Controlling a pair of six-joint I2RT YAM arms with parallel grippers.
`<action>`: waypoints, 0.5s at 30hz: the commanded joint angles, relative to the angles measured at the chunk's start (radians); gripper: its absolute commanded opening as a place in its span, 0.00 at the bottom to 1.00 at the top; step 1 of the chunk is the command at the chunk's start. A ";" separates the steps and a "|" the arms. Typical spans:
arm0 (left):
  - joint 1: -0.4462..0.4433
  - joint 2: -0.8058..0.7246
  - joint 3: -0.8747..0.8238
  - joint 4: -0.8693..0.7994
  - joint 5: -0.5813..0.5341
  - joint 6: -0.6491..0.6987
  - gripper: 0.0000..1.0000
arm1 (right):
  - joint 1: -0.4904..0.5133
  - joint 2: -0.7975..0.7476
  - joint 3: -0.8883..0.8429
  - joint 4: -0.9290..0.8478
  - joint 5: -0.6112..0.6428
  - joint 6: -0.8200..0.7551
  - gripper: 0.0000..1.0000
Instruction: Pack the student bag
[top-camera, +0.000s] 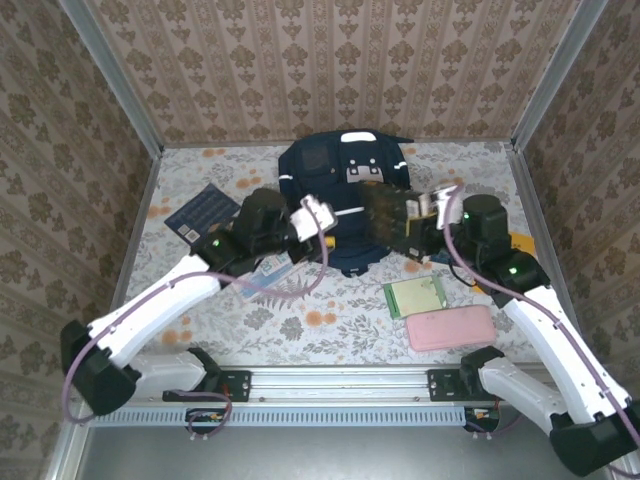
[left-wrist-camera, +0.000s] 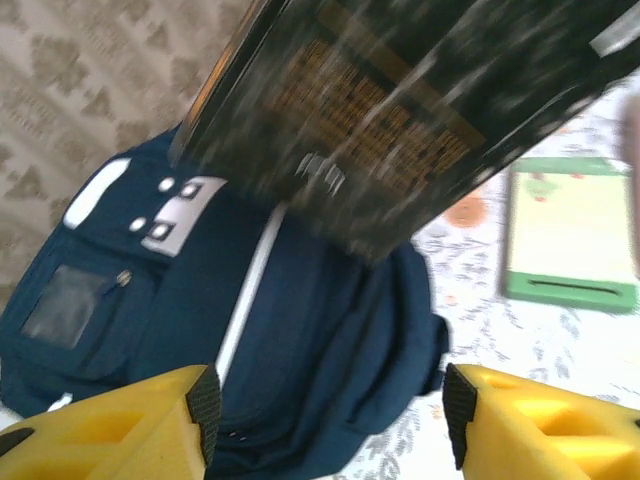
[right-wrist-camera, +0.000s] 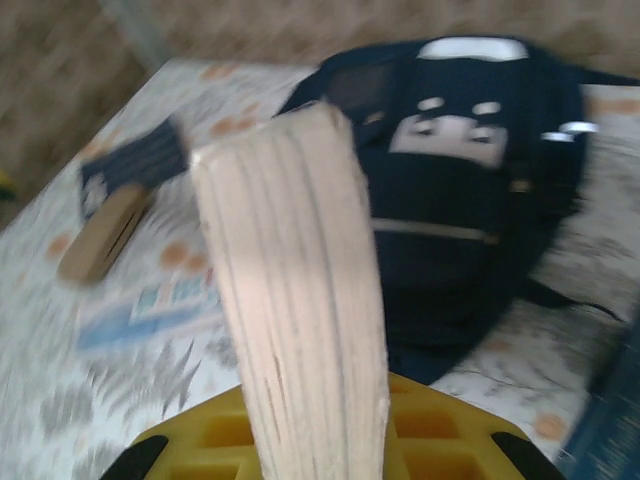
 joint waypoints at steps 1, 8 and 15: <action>0.036 0.160 0.134 -0.121 -0.121 -0.128 0.64 | -0.055 -0.016 0.001 -0.004 0.090 0.254 0.00; 0.099 0.534 0.449 -0.261 -0.101 -0.282 0.66 | -0.165 -0.050 -0.082 -0.038 0.125 0.417 0.00; 0.154 0.852 0.776 -0.350 0.115 -0.288 0.66 | -0.196 -0.133 -0.131 -0.061 0.144 0.450 0.00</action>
